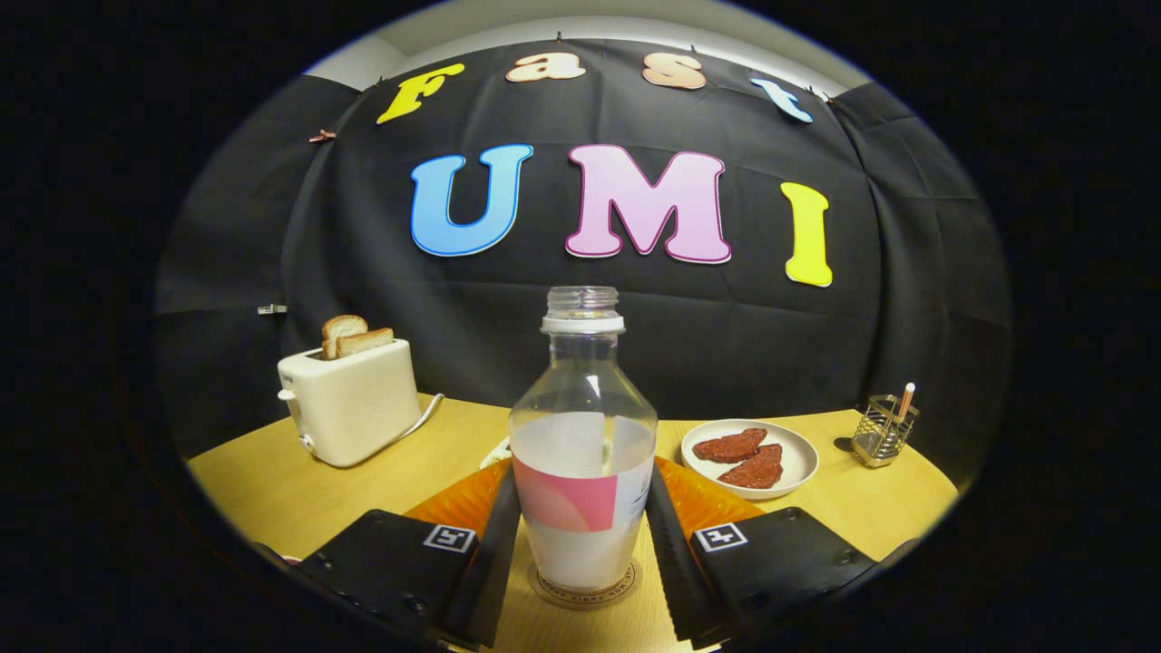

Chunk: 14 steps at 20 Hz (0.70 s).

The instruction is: Take the bottle from table, then pour the juice into the cup, finally place the bottle on the coaster

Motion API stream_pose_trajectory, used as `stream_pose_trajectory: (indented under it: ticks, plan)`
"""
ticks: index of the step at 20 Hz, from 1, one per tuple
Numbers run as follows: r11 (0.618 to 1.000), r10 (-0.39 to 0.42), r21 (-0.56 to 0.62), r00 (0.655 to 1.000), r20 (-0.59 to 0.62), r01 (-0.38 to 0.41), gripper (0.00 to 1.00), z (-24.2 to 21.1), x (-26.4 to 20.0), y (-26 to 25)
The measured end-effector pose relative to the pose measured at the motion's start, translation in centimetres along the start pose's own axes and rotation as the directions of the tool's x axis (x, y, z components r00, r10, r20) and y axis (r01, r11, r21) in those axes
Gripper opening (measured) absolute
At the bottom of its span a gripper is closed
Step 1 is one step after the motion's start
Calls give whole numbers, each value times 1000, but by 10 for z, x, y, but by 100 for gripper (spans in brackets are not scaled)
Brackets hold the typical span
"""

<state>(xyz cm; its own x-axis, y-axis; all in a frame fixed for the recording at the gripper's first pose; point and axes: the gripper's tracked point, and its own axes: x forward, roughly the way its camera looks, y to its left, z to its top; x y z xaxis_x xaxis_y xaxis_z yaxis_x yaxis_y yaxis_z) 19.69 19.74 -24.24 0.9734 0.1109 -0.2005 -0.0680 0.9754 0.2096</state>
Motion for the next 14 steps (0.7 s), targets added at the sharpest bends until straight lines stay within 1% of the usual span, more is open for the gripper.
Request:
stream_pose_trajectory:
  ticks: [5,14]
  plan:
    - [1000,2,-2,1000,0,-2,72,-25,10,-2]
    - [999,-3,-41,1000,26,4,74,-34,16,-7]
